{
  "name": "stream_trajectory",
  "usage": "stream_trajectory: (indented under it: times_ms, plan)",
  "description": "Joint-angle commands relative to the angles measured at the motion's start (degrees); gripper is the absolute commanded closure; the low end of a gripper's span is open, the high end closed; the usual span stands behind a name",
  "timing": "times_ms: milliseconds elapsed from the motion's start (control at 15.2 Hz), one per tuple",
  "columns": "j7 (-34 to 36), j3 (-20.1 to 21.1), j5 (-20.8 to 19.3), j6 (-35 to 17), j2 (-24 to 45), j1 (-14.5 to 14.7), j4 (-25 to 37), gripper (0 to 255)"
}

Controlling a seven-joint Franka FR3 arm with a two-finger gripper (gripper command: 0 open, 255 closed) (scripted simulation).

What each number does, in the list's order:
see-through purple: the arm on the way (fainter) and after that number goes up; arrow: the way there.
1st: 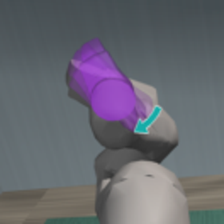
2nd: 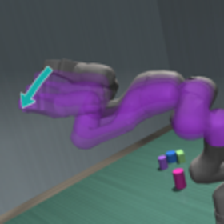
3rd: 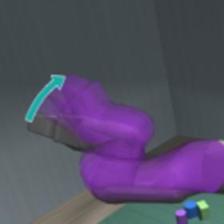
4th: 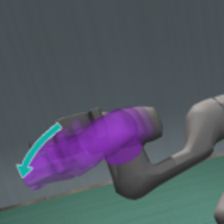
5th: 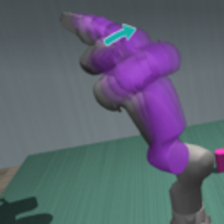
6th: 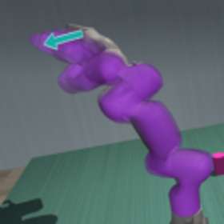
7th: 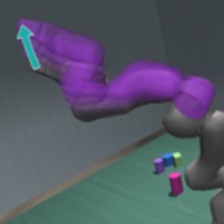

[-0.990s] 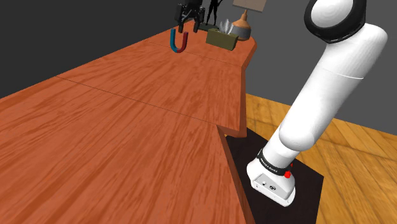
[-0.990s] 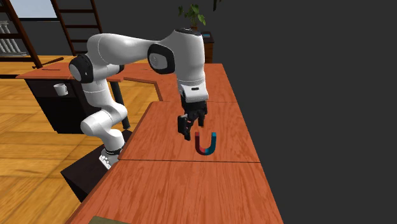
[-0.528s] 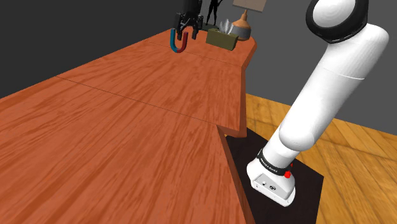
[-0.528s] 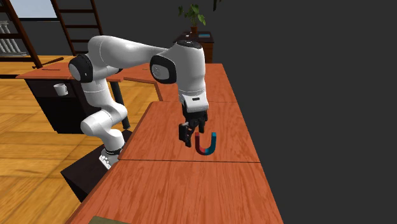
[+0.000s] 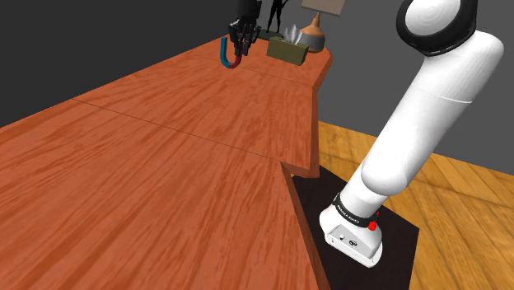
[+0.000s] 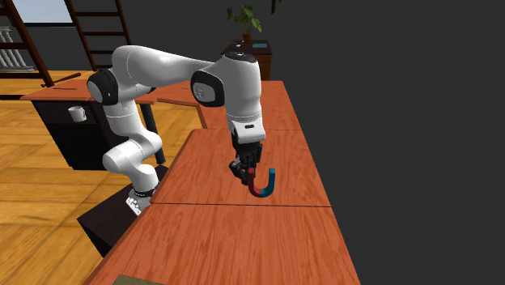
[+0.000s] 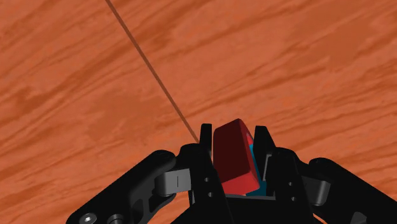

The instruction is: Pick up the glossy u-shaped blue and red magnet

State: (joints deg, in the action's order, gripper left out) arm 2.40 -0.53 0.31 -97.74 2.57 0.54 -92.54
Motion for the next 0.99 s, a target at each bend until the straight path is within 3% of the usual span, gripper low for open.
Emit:
stream_trajectory:
  times_ms: [0,924]
  plan:
    - [-0.01,-0.03,-0.02,0.00,0.04,-0.02,-0.04,255]
    - [0.05,-0.03,0.01,11.16,3.16,-0.04,14.25,255]
